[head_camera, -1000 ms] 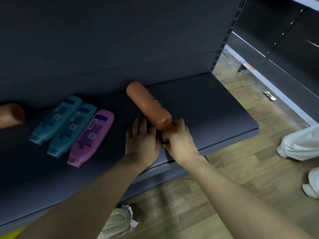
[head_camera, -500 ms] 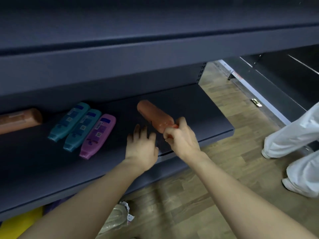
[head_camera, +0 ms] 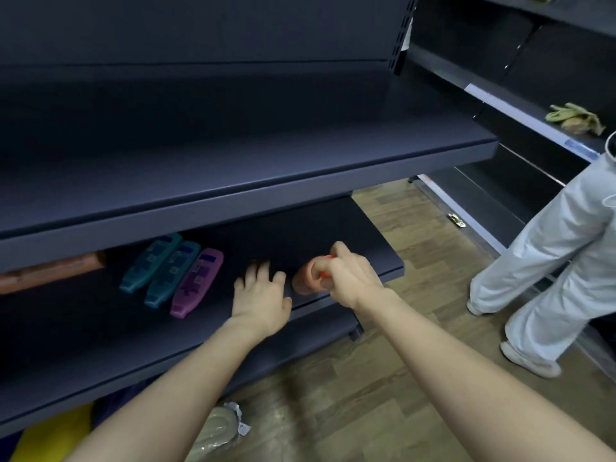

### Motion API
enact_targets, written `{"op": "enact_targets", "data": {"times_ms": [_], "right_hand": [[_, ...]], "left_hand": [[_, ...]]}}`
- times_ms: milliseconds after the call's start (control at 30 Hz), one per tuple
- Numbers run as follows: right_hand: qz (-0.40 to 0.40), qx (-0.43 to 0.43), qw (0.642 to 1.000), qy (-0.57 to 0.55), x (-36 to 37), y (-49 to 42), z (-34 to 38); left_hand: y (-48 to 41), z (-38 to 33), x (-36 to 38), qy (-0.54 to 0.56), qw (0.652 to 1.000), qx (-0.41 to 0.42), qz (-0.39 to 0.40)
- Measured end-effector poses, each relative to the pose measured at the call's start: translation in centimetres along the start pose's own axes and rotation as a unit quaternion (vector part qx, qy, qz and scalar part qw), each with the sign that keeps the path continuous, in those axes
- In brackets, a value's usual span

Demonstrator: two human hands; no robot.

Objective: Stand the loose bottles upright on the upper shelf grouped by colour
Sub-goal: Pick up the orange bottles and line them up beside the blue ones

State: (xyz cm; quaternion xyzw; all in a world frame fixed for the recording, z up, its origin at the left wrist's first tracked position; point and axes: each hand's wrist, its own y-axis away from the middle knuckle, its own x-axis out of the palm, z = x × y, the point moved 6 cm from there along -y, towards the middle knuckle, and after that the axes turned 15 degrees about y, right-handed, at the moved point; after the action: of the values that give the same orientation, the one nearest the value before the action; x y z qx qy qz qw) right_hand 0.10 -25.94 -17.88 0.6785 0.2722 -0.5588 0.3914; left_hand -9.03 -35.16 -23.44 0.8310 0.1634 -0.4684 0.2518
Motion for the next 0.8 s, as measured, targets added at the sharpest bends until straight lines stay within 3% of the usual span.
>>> {"op": "enact_targets", "data": {"times_ms": [233,800], "right_hand": [[0.017,0.014,1.0,0.017,-4.0,3.5,-0.6],[-0.12,0.04,0.992,0.032,-14.7,10.1,-1.2]], "left_hand": [[2.9,-1.6,-1.5,-0.006,0.999,0.017,0.028],[8.0,-9.8,-6.2,0.094,0.99,0.099,0.015]]}}
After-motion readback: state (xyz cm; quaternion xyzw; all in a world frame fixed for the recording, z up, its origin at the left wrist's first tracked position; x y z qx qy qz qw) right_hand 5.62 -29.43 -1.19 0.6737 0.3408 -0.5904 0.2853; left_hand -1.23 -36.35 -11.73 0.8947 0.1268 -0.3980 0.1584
